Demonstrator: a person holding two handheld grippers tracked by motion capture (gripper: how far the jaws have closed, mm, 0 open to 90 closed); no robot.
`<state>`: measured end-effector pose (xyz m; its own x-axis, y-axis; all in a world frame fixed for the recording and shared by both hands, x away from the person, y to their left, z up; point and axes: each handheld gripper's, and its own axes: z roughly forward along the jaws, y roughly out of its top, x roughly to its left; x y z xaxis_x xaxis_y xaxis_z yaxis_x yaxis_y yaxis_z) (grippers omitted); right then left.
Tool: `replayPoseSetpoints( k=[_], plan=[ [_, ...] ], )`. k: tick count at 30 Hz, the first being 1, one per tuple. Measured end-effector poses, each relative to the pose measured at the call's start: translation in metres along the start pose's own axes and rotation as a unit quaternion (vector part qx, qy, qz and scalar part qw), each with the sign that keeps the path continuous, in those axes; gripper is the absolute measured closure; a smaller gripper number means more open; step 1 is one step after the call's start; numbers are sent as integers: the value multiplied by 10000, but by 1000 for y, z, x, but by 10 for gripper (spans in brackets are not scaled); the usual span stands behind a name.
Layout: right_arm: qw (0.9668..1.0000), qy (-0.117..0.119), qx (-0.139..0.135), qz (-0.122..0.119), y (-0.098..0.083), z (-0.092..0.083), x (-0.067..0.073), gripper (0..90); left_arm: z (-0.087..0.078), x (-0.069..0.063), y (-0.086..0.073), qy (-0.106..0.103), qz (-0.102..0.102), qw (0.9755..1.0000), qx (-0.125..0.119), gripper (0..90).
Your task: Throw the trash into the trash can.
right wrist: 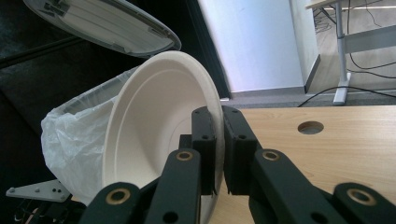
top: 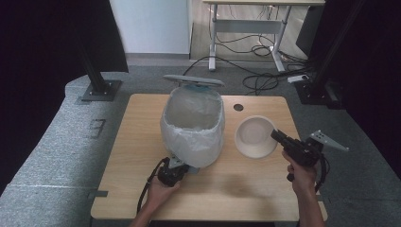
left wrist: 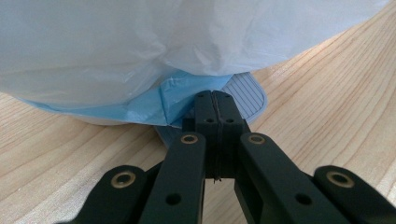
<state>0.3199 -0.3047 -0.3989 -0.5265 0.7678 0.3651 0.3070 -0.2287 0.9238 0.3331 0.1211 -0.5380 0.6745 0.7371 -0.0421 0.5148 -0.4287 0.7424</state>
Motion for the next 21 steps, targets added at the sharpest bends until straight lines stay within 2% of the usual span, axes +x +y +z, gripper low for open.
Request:
replayPoseSetpoints(
  k=[21],
  plan=[
    [9994, 175, -211, -229, 32, 8, 24, 841, 0, 0, 0, -8, 1, 10000, 7, 900]
  ],
)
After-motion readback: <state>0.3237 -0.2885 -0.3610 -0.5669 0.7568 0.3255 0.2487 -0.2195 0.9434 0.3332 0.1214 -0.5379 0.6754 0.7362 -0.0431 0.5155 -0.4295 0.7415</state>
